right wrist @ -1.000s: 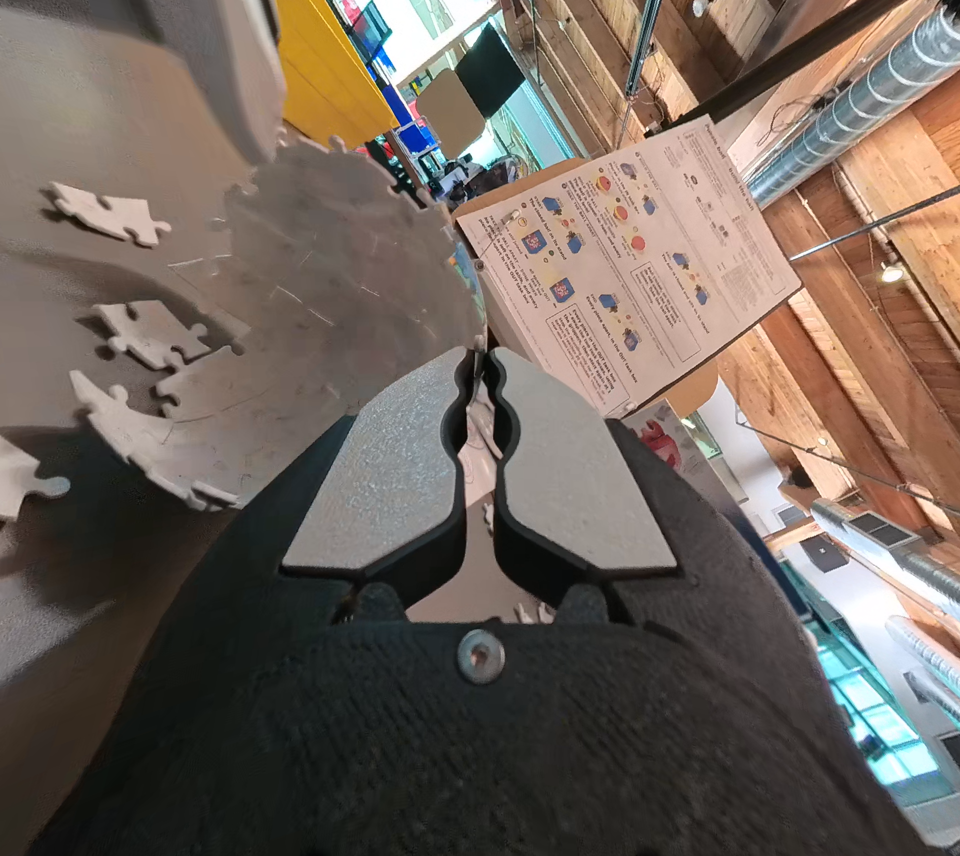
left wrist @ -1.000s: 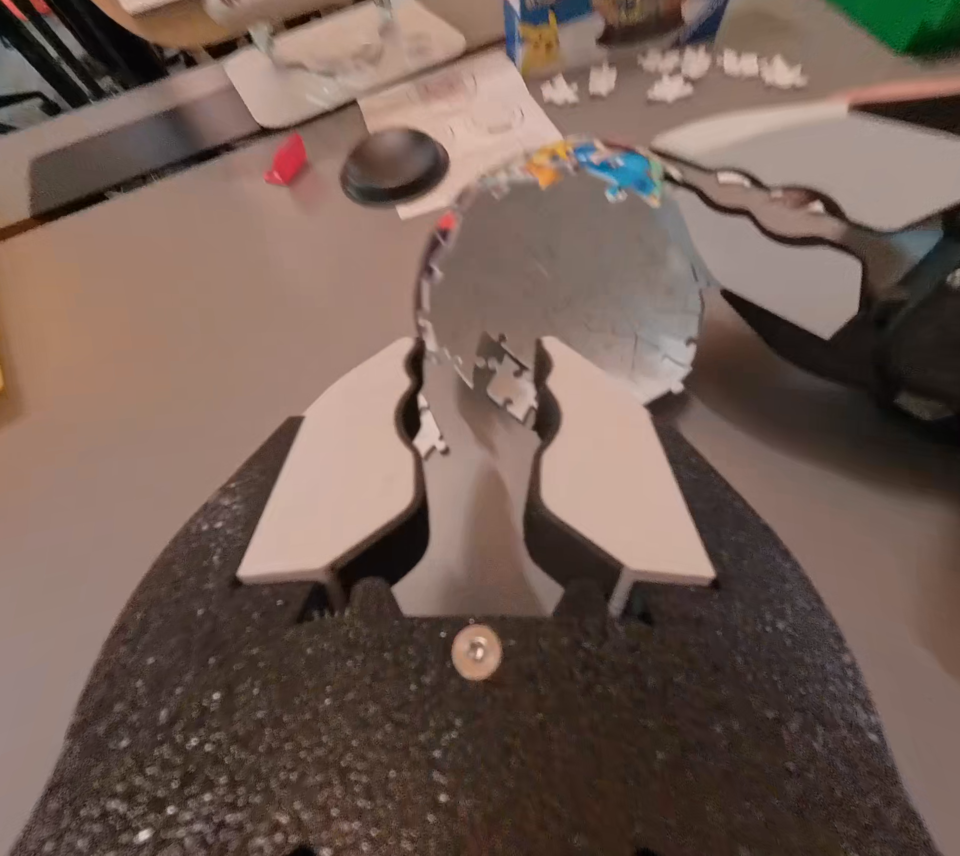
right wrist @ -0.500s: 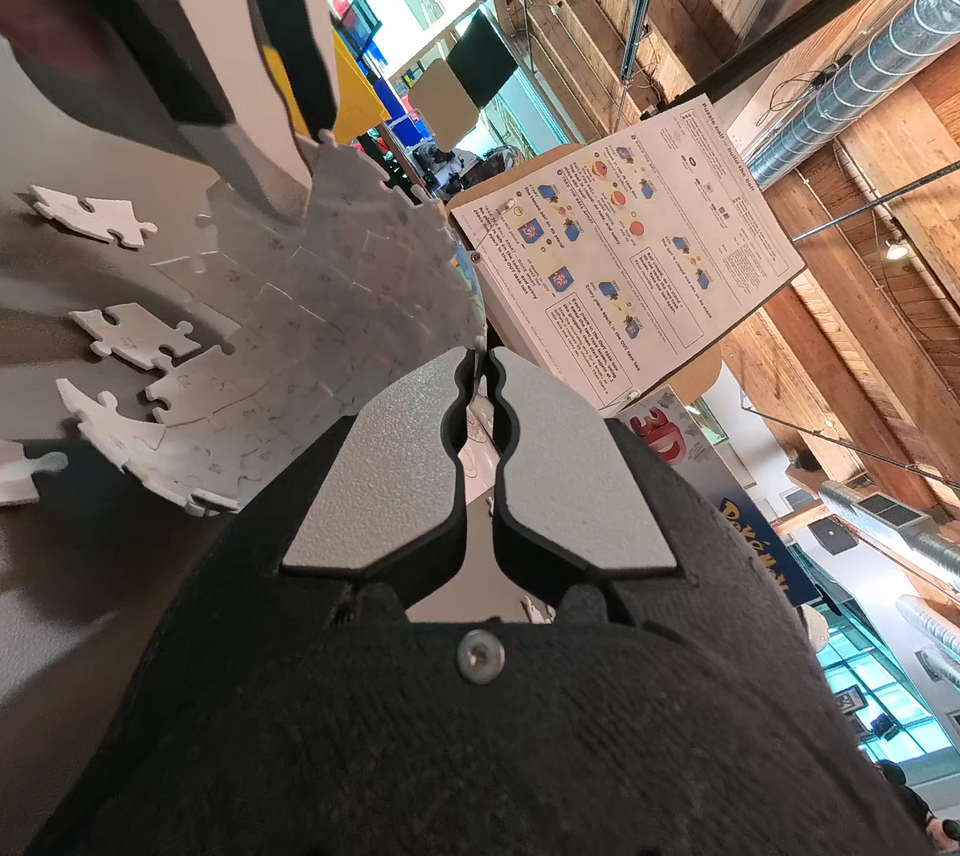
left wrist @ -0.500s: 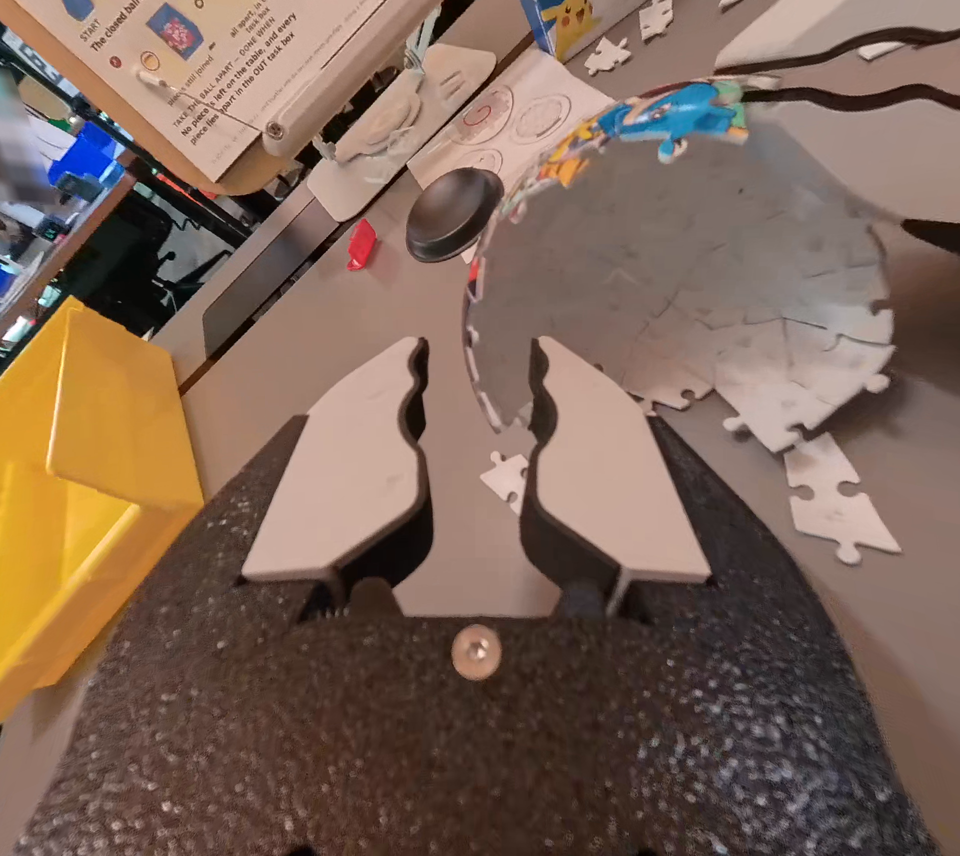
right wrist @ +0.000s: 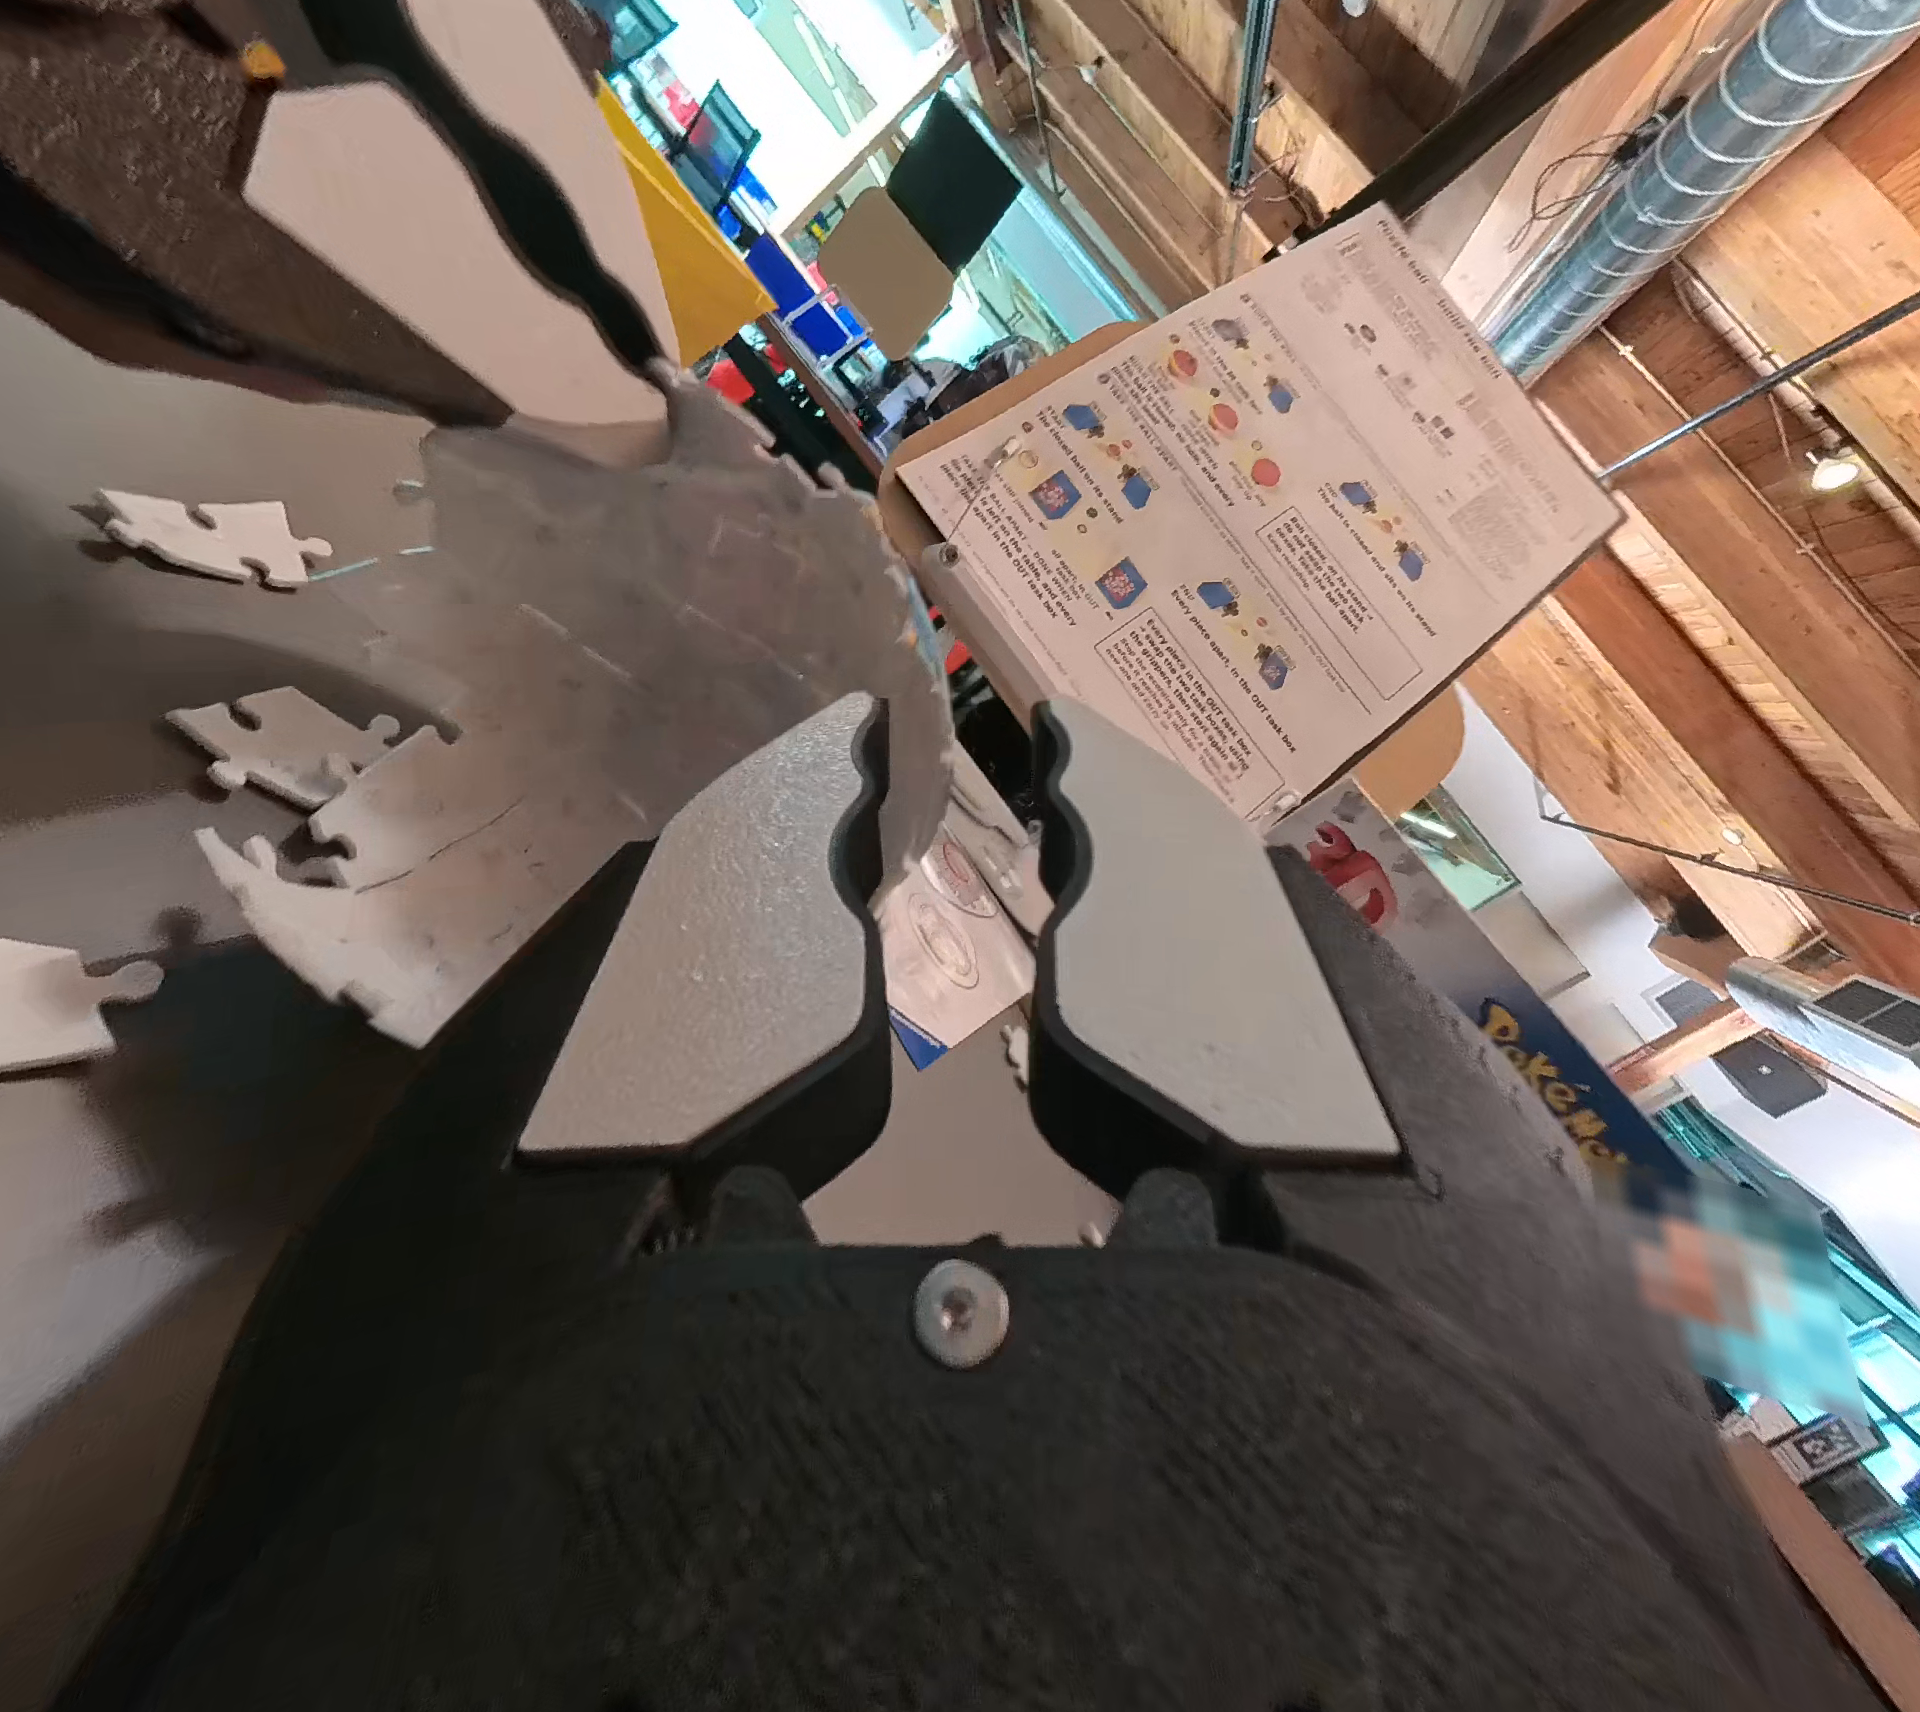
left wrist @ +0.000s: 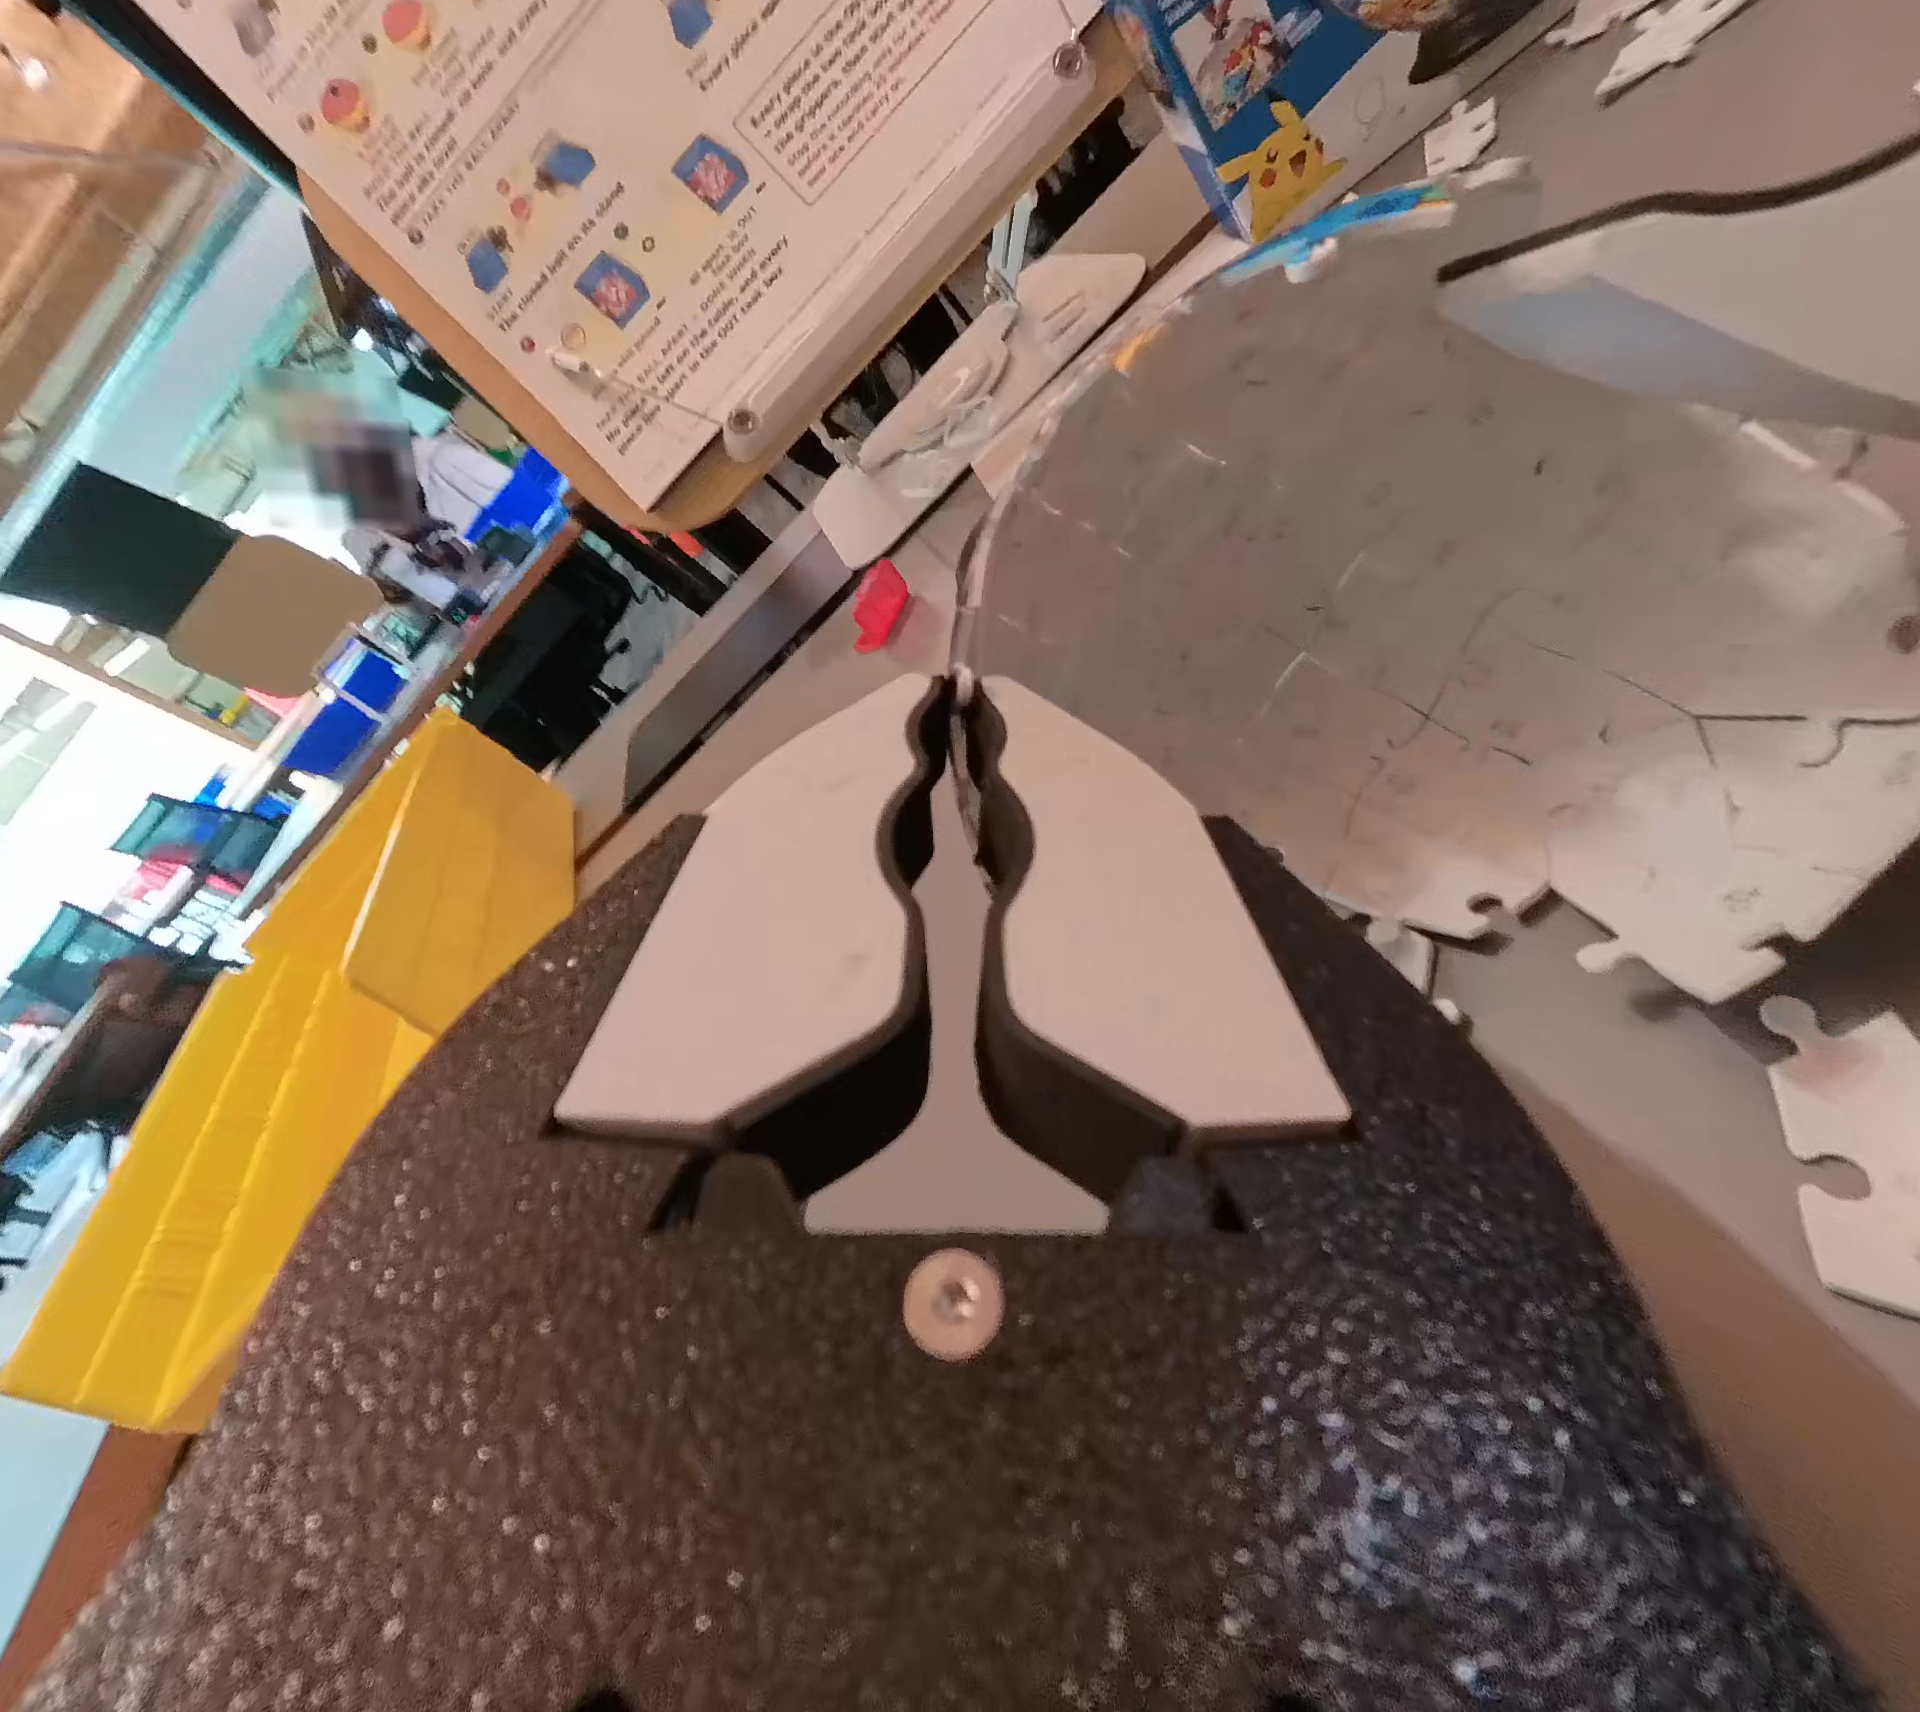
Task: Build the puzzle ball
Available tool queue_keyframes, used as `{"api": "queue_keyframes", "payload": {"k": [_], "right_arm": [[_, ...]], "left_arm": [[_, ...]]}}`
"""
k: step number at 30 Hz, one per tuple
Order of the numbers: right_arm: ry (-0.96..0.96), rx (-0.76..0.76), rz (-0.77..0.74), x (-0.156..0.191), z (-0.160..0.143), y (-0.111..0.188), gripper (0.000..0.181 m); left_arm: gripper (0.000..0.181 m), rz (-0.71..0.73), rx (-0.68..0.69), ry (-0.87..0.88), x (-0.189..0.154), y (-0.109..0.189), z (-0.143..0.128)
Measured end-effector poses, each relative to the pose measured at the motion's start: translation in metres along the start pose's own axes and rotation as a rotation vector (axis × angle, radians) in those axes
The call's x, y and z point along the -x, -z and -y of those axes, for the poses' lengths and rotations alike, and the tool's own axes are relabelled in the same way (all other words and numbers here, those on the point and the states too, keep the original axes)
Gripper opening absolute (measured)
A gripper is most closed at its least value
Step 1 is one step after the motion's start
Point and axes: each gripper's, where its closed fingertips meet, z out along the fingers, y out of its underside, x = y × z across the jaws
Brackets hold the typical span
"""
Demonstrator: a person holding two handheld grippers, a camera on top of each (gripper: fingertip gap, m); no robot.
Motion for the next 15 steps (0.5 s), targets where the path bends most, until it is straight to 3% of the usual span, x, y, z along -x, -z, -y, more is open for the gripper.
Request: {"api": "queue_keyframes", "payload": {"k": [5, 12, 15], "right_arm": [[0.059, -0.031, 0.024, 0.001, 0.004, -0.005, 0.028], [0.227, -0.064, 0.006, 0.003, 0.01, -0.011, 0.003], [0.253, -0.069, -0.01, 0.004, 0.01, -0.011, 0.002]], "left_arm": [[0.002, 0.036, -0.057, -0.107, -0.003, 0.001, 0.008], [0.002, 0.064, -0.093, -0.148, -0.002, 0.002, 0.013], [0.002, 0.08, -0.101, -0.143, -0.001, 0.002, 0.014]]}}
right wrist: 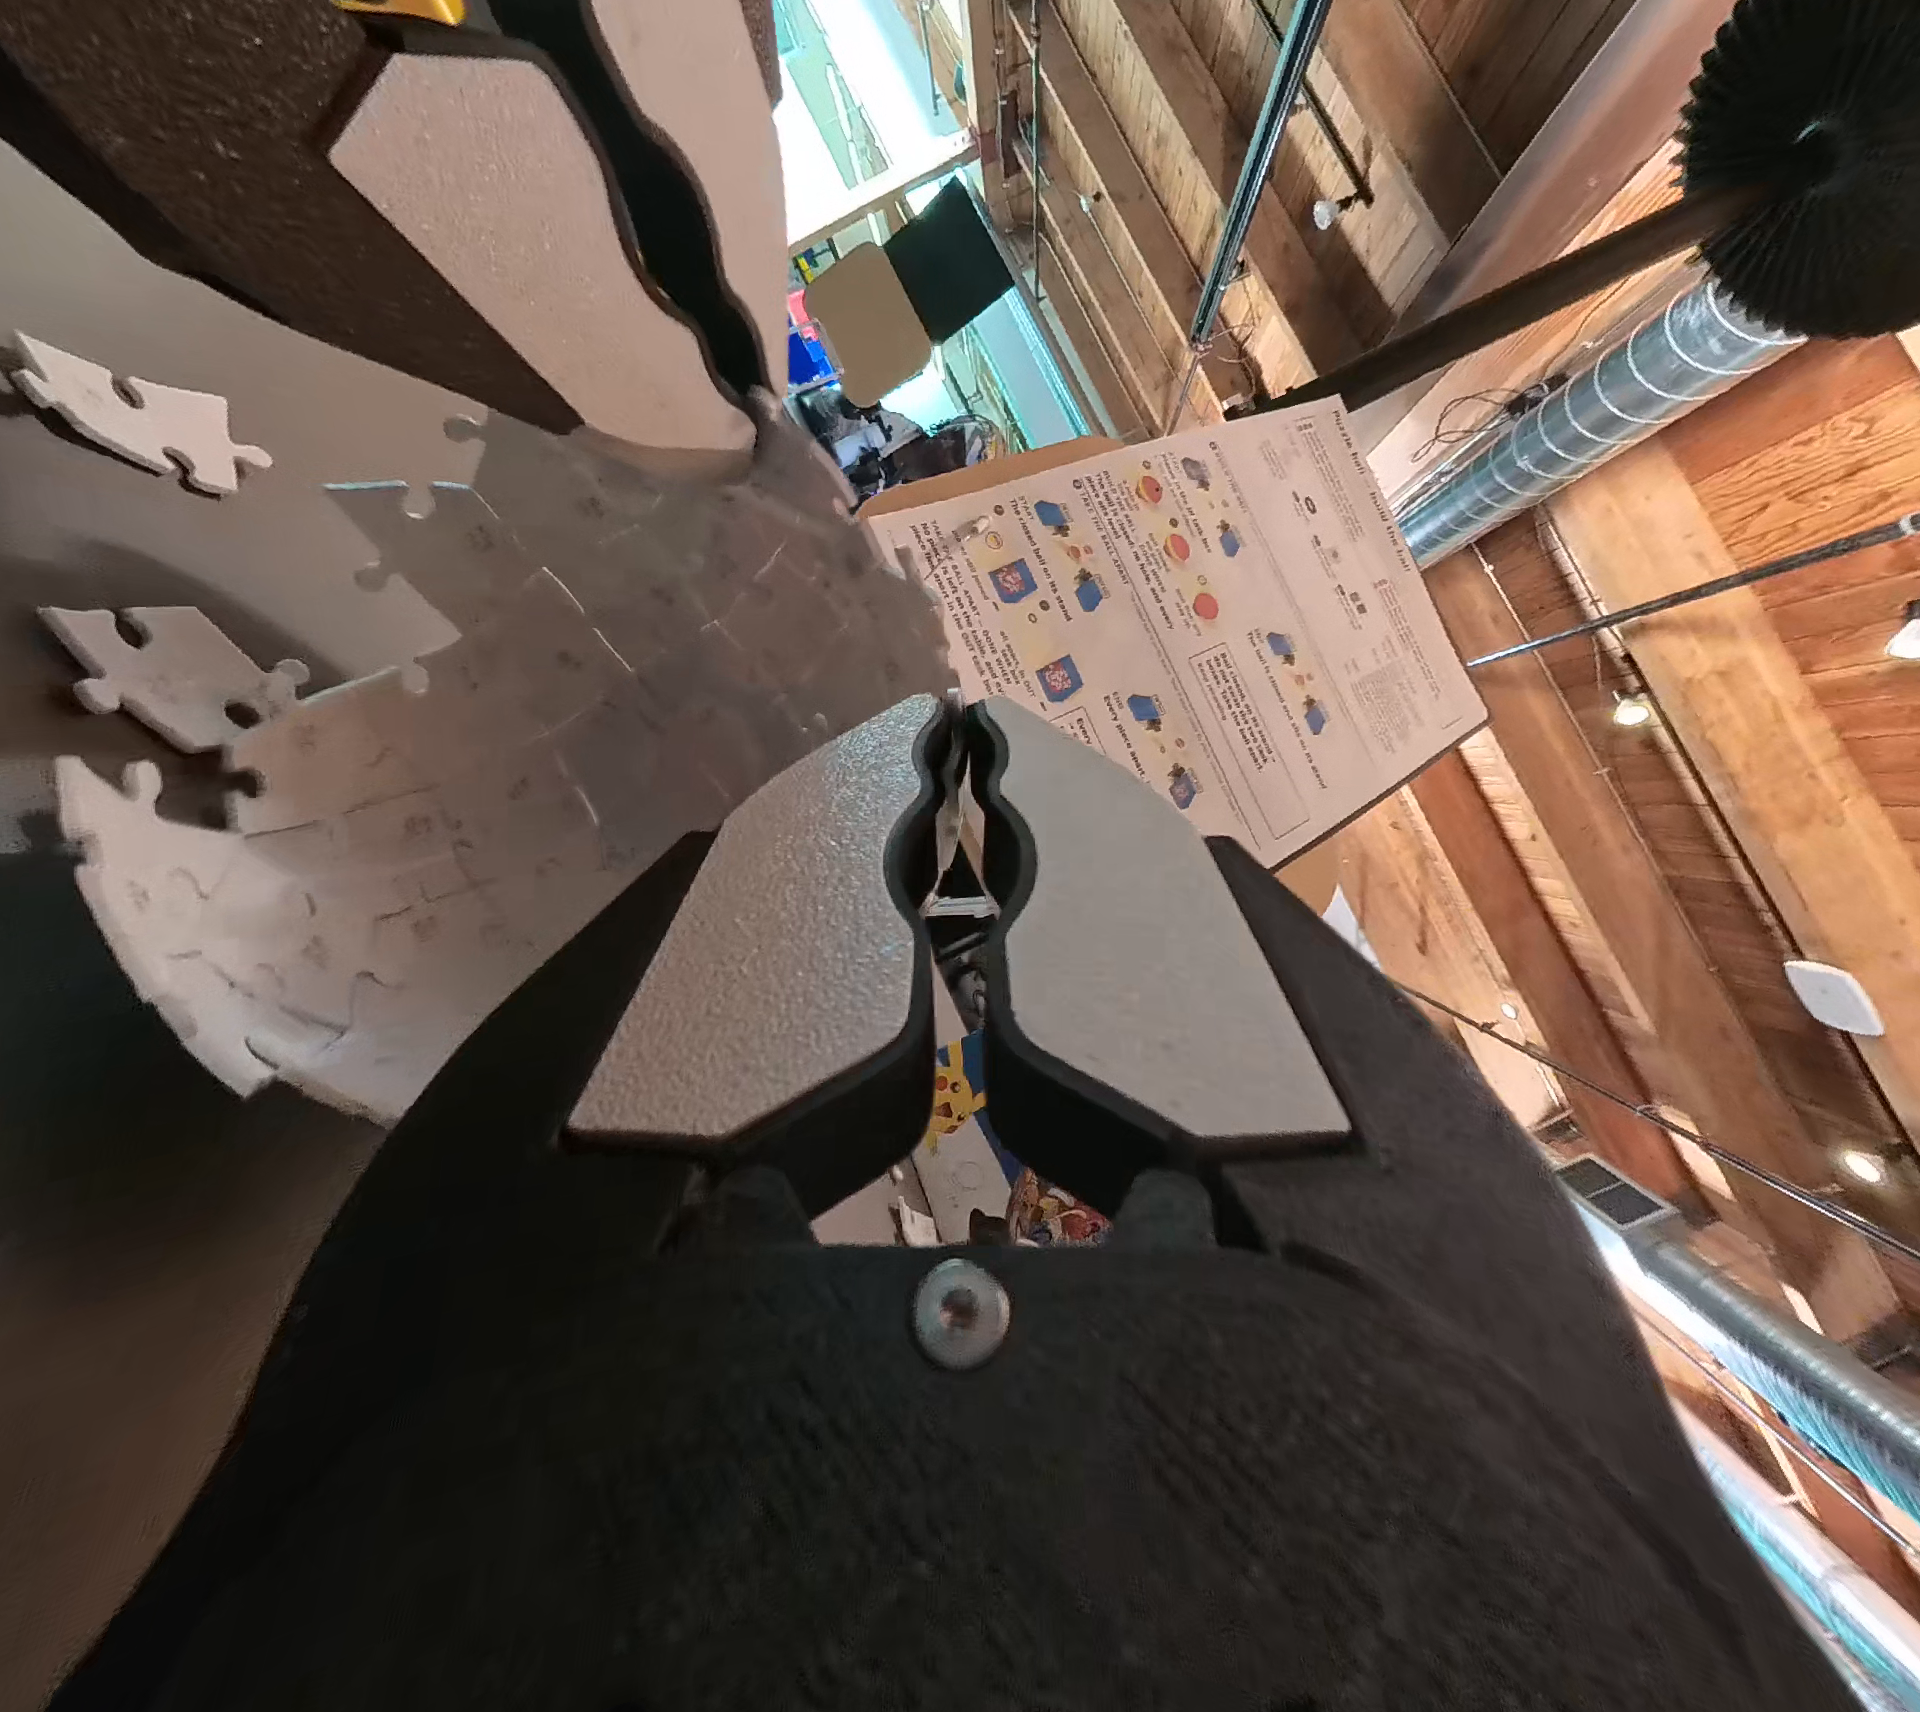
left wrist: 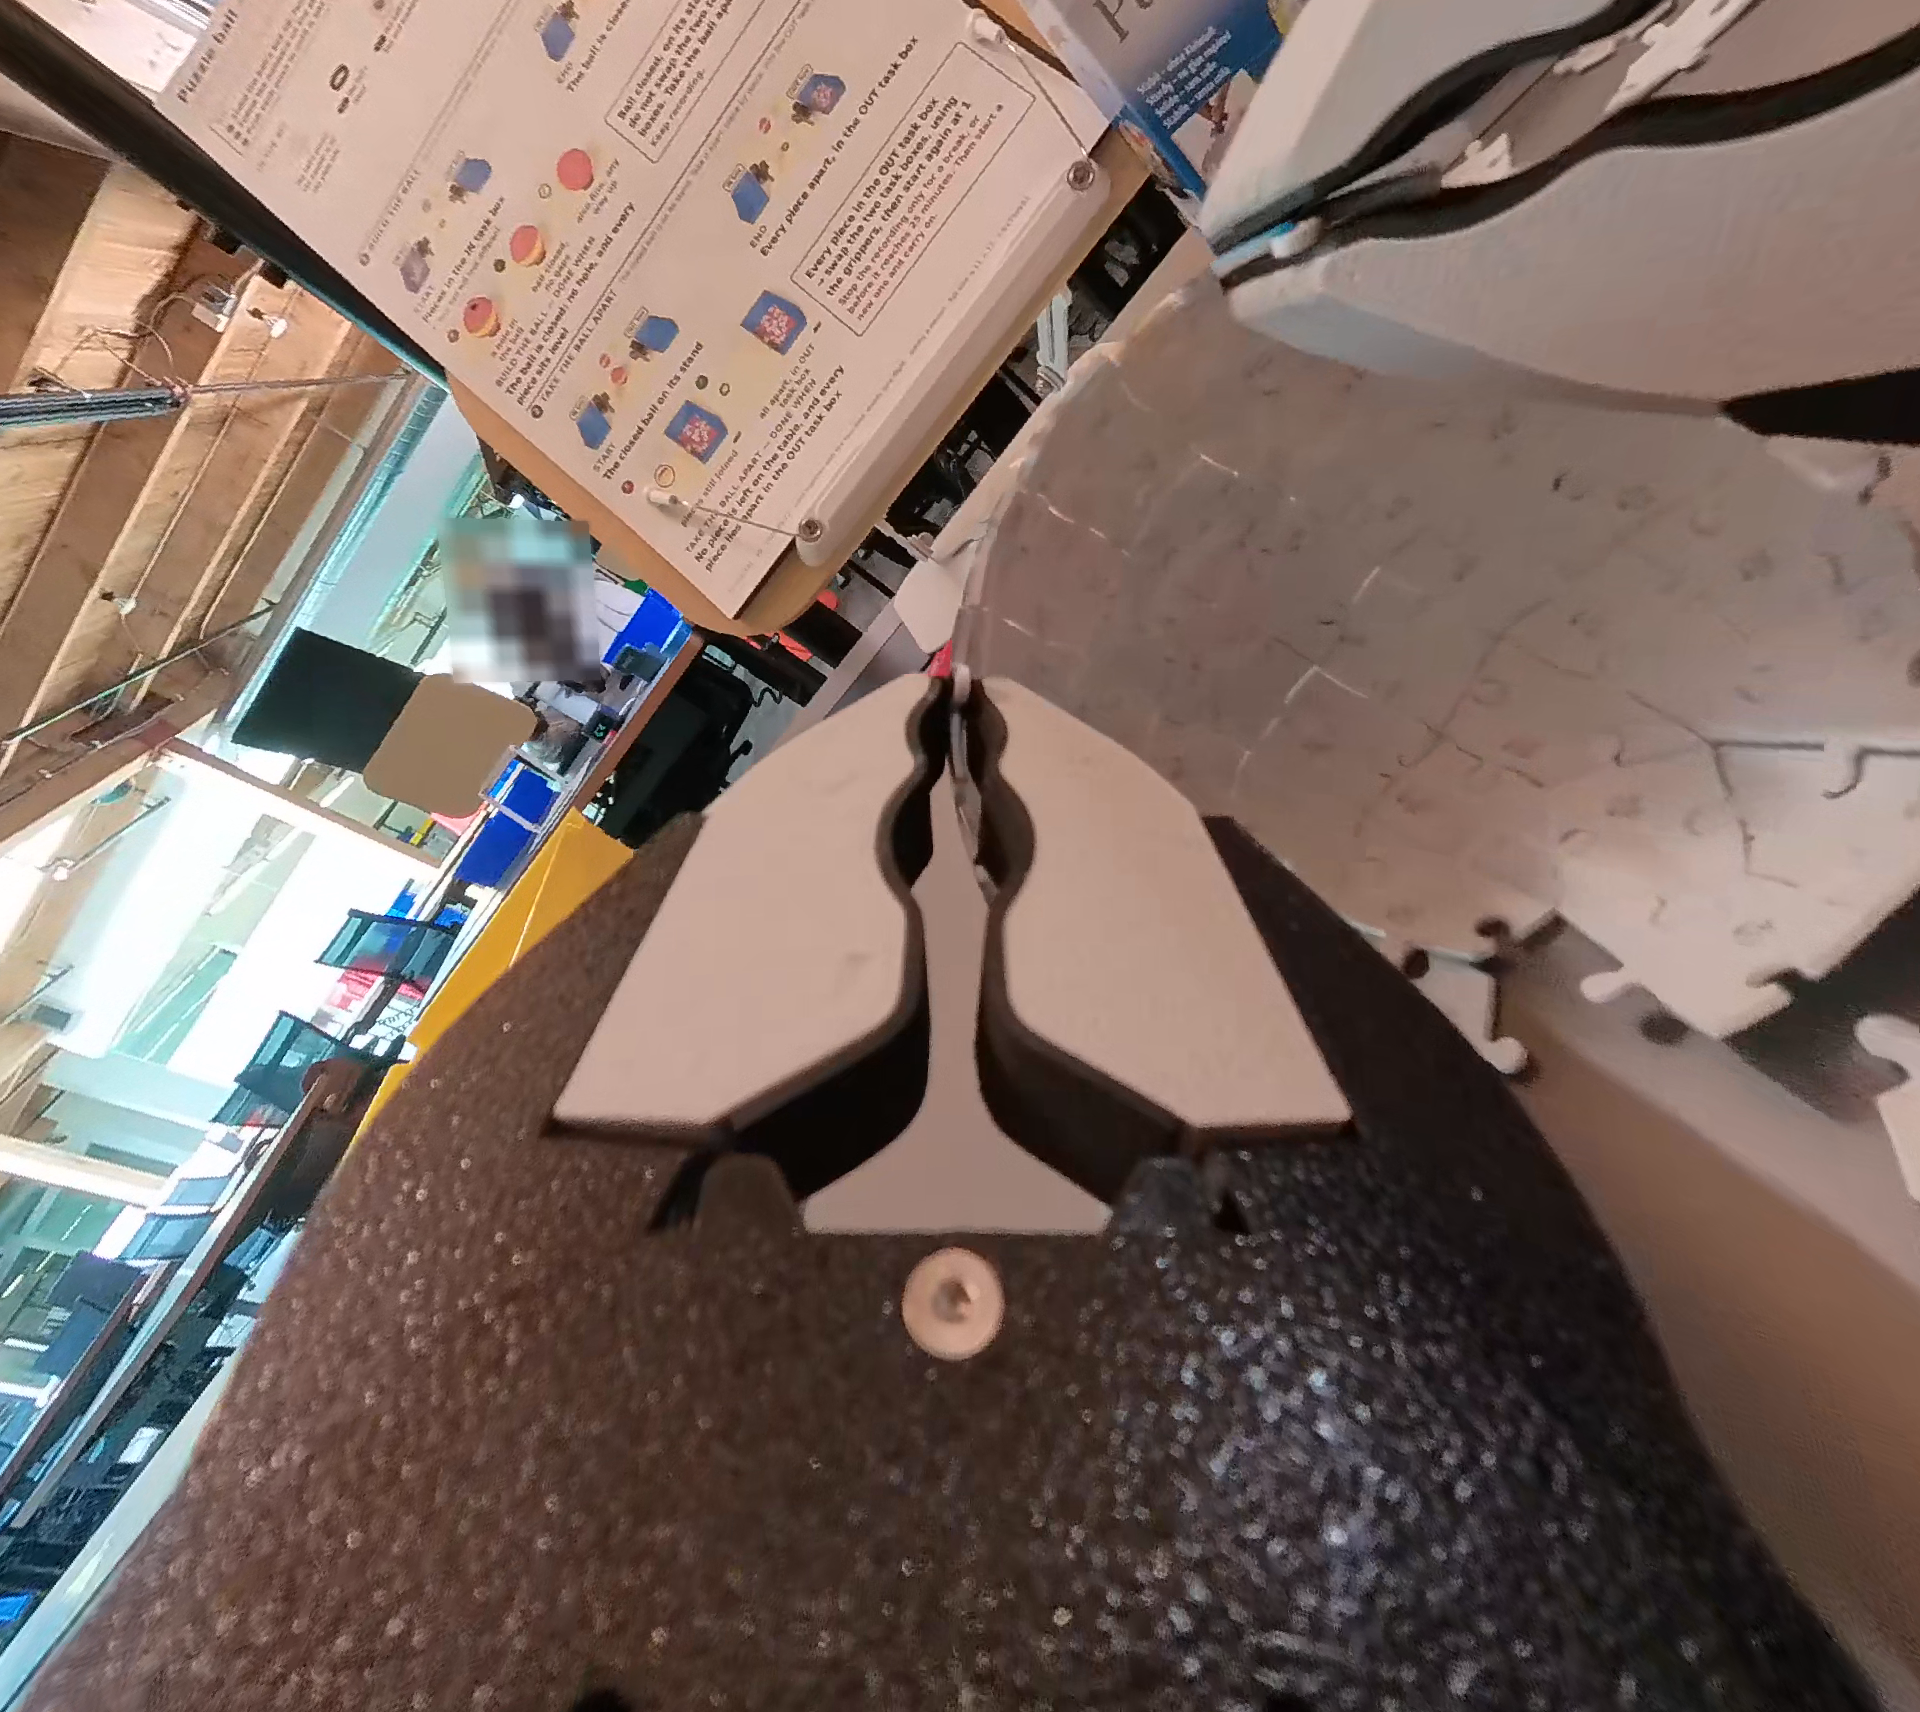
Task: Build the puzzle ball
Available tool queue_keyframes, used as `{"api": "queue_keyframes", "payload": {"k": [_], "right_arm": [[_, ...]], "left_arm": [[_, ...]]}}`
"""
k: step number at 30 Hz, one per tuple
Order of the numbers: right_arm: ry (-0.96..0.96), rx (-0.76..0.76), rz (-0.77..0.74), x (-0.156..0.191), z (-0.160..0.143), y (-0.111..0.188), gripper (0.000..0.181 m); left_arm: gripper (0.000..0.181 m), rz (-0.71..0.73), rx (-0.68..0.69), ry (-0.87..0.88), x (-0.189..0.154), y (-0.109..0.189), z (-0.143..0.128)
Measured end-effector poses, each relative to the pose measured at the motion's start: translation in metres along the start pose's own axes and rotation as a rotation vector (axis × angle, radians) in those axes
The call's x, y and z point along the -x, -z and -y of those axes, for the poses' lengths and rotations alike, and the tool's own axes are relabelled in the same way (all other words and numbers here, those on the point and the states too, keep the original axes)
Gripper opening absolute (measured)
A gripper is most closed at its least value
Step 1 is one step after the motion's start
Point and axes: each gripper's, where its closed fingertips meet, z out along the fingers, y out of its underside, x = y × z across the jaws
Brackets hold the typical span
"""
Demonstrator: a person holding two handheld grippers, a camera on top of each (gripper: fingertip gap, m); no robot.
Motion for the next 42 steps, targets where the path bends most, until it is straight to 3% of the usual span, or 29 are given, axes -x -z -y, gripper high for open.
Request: {"api": "queue_keyframes", "payload": {"k": [8, 14, 22, 33, 42], "right_arm": [[-0.039, 0.012, -0.019, 0.001, -0.001, 0.001, 0.003], [-0.127, -0.004, -0.024, -0.004, -0.002, 0.001, 0.018], [-0.106, -0.006, -0.01, -0.003, -0.003, -0.001, 0.012], [-0.077, -0.009, 0.045, -0.002, -0.002, -0.004, 0.028], [-0.051, 0.008, 0.05, 0.0, -0.009, -0.007, 0.005]], "left_arm": [[0.002, 0.025, -0.024, -0.002, 0.001, 0.0, 0.002], [0.002, 0.021, -0.045, -0.022, 0.0, -0.001, 0.004], [0.003, 0.032, -0.099, -0.1, -0.002, -0.002, 0.01], [0.003, 0.057, -0.135, -0.227, -0.006, -0.003, 0.018], [0.003, 0.082, -0.15, -0.279, -0.008, -0.002, 0.024]]}}
